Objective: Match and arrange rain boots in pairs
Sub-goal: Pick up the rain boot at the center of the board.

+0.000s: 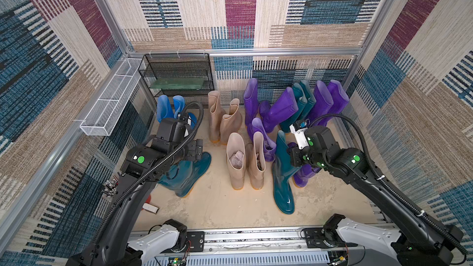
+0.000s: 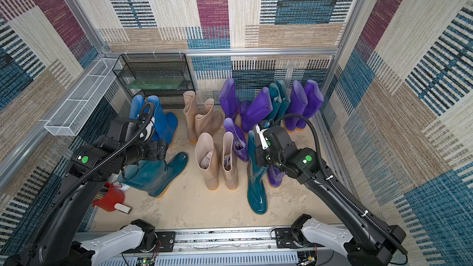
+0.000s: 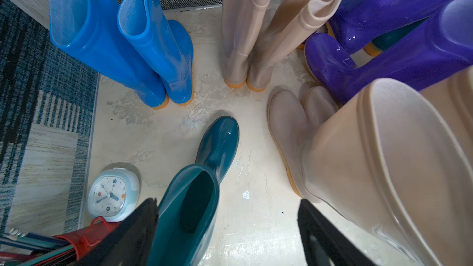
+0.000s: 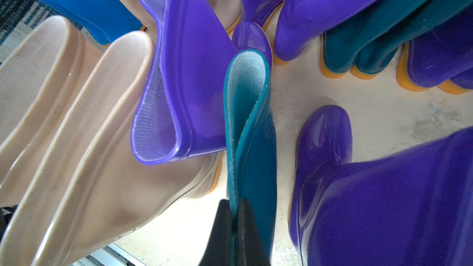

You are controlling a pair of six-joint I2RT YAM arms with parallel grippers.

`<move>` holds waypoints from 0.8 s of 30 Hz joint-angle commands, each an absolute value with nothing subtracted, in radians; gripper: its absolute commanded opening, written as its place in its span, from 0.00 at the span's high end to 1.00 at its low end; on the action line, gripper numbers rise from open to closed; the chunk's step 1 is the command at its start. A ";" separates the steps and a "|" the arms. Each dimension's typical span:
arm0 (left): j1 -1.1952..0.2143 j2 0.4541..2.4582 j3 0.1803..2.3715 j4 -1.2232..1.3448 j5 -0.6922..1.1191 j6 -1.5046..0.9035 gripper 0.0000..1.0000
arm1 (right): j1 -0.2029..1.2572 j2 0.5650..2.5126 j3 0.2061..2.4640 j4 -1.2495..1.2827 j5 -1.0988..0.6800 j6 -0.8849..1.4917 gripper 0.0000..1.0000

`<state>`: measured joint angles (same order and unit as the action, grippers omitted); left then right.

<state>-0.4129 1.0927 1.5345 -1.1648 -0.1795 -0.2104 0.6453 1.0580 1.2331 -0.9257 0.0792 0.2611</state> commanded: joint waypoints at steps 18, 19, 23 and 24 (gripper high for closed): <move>-0.447 1.225 1.733 -0.971 0.334 -0.142 0.15 | 0.686 1.060 1.576 -0.921 0.177 0.219 1.00; -0.448 1.233 1.739 -0.946 0.357 -0.137 0.14 | 0.686 1.068 1.601 -0.917 0.186 0.210 1.00; -0.447 1.282 1.786 -0.861 0.429 -0.111 0.11 | 0.686 1.104 1.721 -0.876 0.214 0.152 1.00; -0.447 1.298 1.801 -0.841 0.449 -0.104 0.10 | 0.686 1.115 1.749 -0.859 0.201 0.142 1.00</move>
<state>-0.4473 1.2732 1.7702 -0.9539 0.3523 -0.1532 0.6849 1.1023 1.6936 -1.0092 0.1825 0.2005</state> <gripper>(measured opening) 0.895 0.105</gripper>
